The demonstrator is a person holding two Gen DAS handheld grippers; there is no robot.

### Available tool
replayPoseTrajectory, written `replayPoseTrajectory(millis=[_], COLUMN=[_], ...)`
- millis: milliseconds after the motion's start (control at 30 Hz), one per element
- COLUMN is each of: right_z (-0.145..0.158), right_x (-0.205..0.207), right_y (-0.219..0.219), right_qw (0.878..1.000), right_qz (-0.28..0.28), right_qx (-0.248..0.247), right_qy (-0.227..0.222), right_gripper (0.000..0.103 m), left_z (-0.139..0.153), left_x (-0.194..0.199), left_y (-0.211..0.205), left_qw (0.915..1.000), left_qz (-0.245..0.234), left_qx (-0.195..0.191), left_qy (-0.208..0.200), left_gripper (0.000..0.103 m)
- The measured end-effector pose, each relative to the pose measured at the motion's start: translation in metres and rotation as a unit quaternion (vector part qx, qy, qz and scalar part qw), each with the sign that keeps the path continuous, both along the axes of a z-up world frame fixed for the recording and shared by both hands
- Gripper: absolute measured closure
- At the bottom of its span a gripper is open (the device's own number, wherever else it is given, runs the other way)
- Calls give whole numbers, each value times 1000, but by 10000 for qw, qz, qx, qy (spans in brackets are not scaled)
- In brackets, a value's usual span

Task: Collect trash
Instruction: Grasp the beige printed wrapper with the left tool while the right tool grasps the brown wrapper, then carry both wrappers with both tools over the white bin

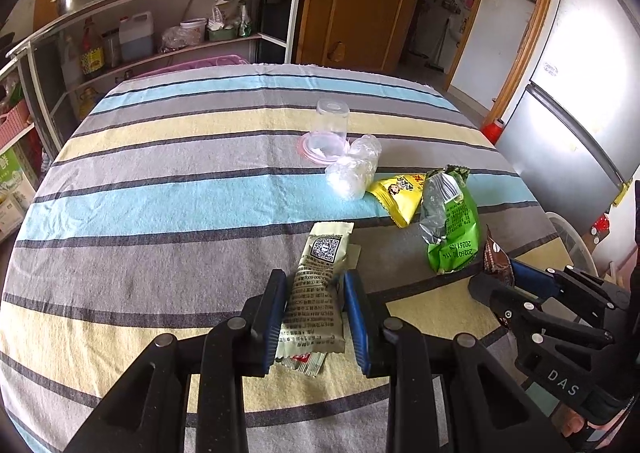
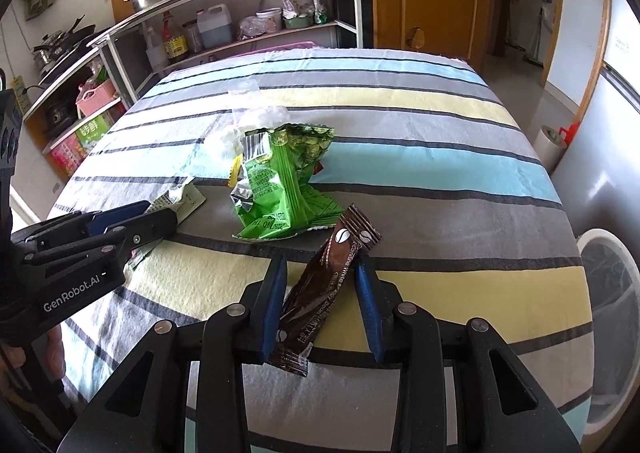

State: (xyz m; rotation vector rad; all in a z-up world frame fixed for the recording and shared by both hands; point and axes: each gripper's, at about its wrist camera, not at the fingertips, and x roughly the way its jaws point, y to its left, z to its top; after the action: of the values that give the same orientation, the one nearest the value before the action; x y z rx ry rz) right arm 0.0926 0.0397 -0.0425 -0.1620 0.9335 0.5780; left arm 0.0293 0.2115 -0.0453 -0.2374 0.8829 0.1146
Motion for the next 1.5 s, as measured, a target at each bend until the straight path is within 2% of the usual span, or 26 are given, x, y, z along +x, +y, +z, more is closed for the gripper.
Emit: replayPoseTrajectory(millis=[133,233,300,400,567,700,800,1100,1500], right_z=[-1,0,1,7,18,17,11,5,8], right_x=[7,6,4,-1,-12,-19,-18,13,15], right_y=[-9,-11,-9,-5,10,30,42,7,-18], right_qw=[9994,9991,9993,9995,9980,9951,9942,9997,9993], right_qz=[-281,-335,-292,-154,306,802,978,103,-158], right_qx=[-199,-226,-179,-11,316,379,273,237,337], right_qy=[-79,-120,-137,-275,-455,-446,-341,-52,-46], right_gripper=[69,87,90,92,93,93,93,93,93], left_z=[1,0,0,0,1,0,0,1,4], left_x=[1,0,0,0,-1,-2,-2,1,4], left_y=[-2,-5,-6,-4,1,3,3,-2,-24], left_qw=[10000,9999,9999,10000,10000,10000,10000,10000,9998], left_qz=[-78,-115,-120,-86,-2,20,27,-6,-181], left_qx=[2,97,85,39,50,4,29,25,-57], left_qy=[27,25,24,3,22,9,23,18,4], left_gripper=[67,65,65,66,75,76,76,76,79])
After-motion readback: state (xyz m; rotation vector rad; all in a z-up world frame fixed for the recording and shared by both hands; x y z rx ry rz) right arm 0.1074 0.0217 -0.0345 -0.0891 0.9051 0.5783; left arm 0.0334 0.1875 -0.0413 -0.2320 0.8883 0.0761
